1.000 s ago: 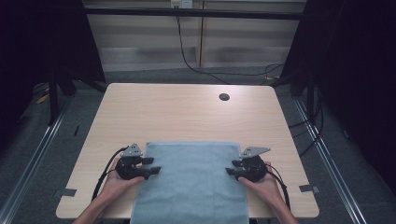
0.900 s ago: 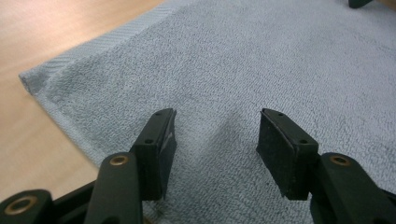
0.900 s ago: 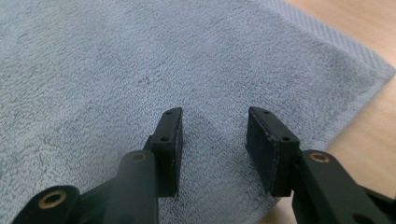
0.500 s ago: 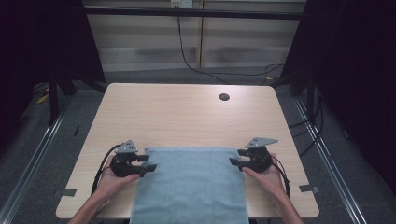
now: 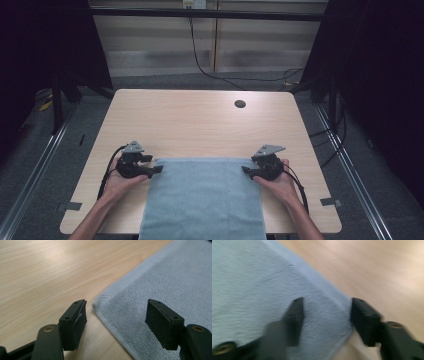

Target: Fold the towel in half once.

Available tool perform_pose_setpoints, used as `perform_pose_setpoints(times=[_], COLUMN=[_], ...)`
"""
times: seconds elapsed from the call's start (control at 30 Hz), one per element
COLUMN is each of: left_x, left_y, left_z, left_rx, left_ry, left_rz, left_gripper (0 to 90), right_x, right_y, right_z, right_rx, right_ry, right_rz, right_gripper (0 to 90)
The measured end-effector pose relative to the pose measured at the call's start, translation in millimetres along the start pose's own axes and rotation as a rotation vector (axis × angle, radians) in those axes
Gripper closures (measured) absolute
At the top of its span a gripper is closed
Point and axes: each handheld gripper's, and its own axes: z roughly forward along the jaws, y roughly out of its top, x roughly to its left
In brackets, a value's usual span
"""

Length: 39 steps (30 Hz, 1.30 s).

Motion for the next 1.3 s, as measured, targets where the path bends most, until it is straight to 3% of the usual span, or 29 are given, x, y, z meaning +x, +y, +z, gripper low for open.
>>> perform_pose_setpoints(times=[0.07,0.13,0.17,0.27,0.4,0.47,0.57,0.63,0.7,0.77,0.83,0.9,0.97,1.03,1.13,1.3], left_x=[-6.6,-12.9,-15.7,-20.5,-21.0,-17.3,-6.7,-1.5,0.2,1.2,3.2,6.6,10.5,18.2,25.6,33.6], left_y=[1.3,1.0,1.0,1.1,0.5,1.1,8.0,19.9,32.5,51.4,65.4,80.5,95.1,110.4,132.0,161.5], left_z=[2.0,4.1,4.2,4.2,4.3,1.9,-7.9,-15.3,-20.0,-28.7,-37.0,-45.2,-52.1,-59.0,-66.2,-79.7], left_rx=[0.015,0.009,0.011,0.007,0.002,-0.014,-0.071,-0.132,-0.164,-0.192,-0.225,-0.248,-0.272,-0.322,-0.336,-0.402], left_ry=[0.025,0.025,0.031,-0.008,-0.072,-0.091,-0.099,-0.109,-0.105,-0.101,-0.097,-0.088,-0.068,-0.071,-0.054,-0.04], left_rz=[0.044,0.058,0.084,0.099,0.072,0.039,-0.02,-0.045,-0.044,-0.005,-0.004,-0.001,0.004,-0.023,-0.007,-0.02], left_gripper=[30.1,32.1,37.2,57.7,82.2,84.4,84.9,85.1,85.1,84.9,85.0,85.0,85.0,85.0,85.0,85.1], right_x=[1.5,4.1,6.4,10.3,11.8,11.5,5.1,-3.1,-10.2,-16.6,-22.0,-30.4,-38.4,-47.0,-56.0,-65.1], right_y=[-1.3,-0.4,-0.4,-1.9,-4.9,-5.3,1.2,12.1,26.0,41.8,59.1,73.8,88.2,102.9,126.0,164.8], right_z=[-0.5,-1.1,-1.7,-2.8,-4.7,-6.8,-17.0,-27.2,-37.3,-46.7,-55.4,-62.6,-67.3,-72.0,-80.2,-95.2], right_rx=[-0.008,-0.003,-0.001,-0.006,-0.019,-0.018,-0.081,-0.136,-0.181,-0.222,-0.24,-0.29,-0.318,-0.344,-0.378,-0.42], right_ry=[-0.004,0.01,0.018,0.033,0.07,0.099,0.131,0.137,0.123,0.11,0.072,0.084,0.064,0.055,0.031,-0.003], right_rz=[-0.003,-0.015,-0.016,-0.021,0.022,0.044,0.094,0.116,0.125,0.122,0.095,0.116,0.12,0.131,0.14,0.128], right_gripper=[53.2,63.4,69.1,79.6,85.7,86.3,86.6,86.8,86.8,86.8,86.8,86.8,86.8,86.9,86.9,87.1])
